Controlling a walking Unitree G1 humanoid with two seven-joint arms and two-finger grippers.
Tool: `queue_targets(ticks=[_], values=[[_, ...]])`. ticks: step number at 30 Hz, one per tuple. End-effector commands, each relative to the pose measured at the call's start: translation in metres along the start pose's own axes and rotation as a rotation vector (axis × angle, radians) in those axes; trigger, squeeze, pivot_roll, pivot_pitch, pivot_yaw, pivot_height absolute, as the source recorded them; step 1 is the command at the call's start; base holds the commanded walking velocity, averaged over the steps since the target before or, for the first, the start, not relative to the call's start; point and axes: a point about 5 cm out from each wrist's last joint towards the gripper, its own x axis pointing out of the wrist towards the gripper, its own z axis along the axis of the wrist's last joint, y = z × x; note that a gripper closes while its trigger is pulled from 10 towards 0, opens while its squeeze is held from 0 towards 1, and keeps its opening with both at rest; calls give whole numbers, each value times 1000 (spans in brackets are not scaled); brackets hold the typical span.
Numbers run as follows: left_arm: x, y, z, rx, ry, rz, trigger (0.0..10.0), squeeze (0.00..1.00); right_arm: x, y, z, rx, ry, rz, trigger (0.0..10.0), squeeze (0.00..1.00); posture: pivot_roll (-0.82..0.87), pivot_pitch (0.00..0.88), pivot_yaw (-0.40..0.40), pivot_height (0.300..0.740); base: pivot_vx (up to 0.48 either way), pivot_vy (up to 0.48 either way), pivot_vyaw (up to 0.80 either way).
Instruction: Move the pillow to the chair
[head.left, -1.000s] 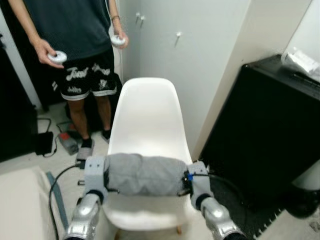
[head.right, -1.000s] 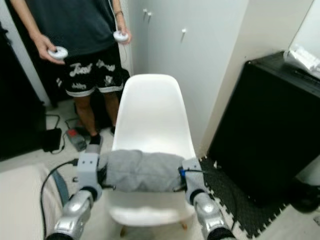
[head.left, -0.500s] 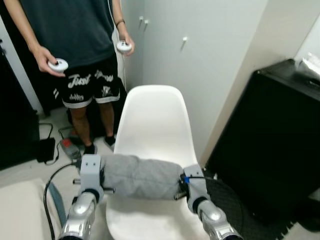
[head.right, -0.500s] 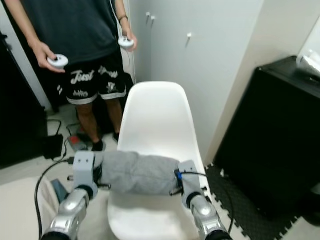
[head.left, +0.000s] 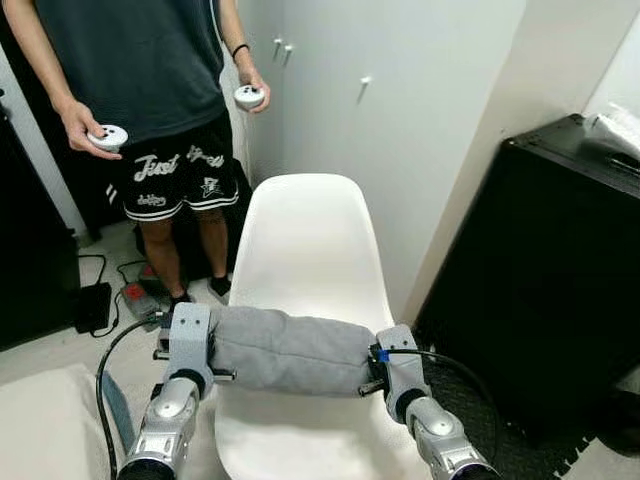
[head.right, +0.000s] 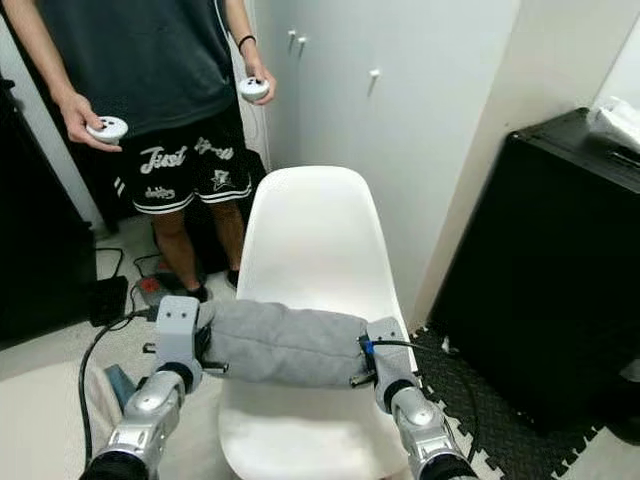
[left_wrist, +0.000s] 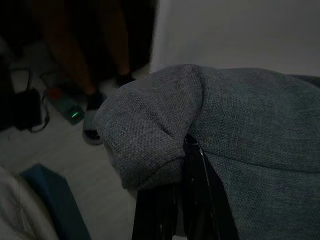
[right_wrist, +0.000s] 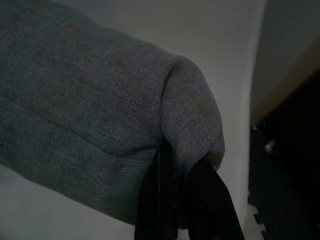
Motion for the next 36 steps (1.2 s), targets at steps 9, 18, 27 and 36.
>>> queue_targets(ticks=[9, 18, 27, 36], values=[[4, -9, 6, 11, -33, -30, 10000, 0, 1, 0, 3, 13, -23, -3, 10000, 0, -36, 3, -28, 740, 0, 0, -774], [2, -9, 3, 7, -30, -27, 10000, 0, 1, 2, 2, -15, -7, 11, 10000, 0, -31, 5, -29, 740, 0, 0, -250], [0, -9, 1, 7, -26, -27, 10000, 0, 1, 6, 2, -71, -9, 39, 10000, 0, -27, 9, -30, 740, 0, 0, 0], [0, -10, 0, 6, -22, -25, 10000, 0, 1, 5, 1, -31, -7, 32, 10000, 0, -27, 14, -31, 740, 0, 0, 533]])
